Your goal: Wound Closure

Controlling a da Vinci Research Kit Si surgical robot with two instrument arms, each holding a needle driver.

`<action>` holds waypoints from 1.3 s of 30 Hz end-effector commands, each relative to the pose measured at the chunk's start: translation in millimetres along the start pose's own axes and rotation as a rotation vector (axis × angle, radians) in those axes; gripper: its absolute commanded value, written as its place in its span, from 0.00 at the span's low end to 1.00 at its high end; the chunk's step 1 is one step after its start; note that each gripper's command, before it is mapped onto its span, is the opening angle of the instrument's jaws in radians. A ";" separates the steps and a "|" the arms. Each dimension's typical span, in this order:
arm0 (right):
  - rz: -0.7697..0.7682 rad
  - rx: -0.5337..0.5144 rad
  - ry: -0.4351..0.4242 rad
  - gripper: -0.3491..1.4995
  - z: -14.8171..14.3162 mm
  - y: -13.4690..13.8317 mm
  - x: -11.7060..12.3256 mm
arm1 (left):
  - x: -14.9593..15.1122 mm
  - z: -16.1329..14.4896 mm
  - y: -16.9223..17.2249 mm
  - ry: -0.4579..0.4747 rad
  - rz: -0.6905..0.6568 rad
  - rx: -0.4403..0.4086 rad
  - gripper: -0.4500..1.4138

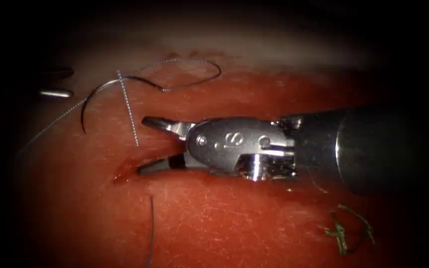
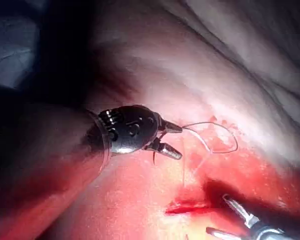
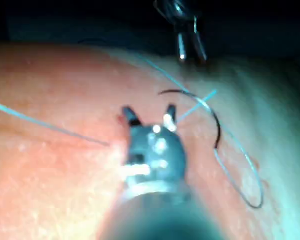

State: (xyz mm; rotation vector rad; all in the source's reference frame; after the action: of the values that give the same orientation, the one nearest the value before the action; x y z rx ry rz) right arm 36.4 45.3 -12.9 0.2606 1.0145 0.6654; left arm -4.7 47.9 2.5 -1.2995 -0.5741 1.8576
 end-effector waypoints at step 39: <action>0.360 0.016 0.083 0.00 7.5 5.4 -3.1 | -3.0 -2.6 5.6 0.047 0.162 -0.026 0.35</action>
State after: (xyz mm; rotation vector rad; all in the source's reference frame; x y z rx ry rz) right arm 39.0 48.5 -4.6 0.4375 1.0617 1.0011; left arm -3.2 42.6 -1.6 -1.4414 -0.4789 1.9523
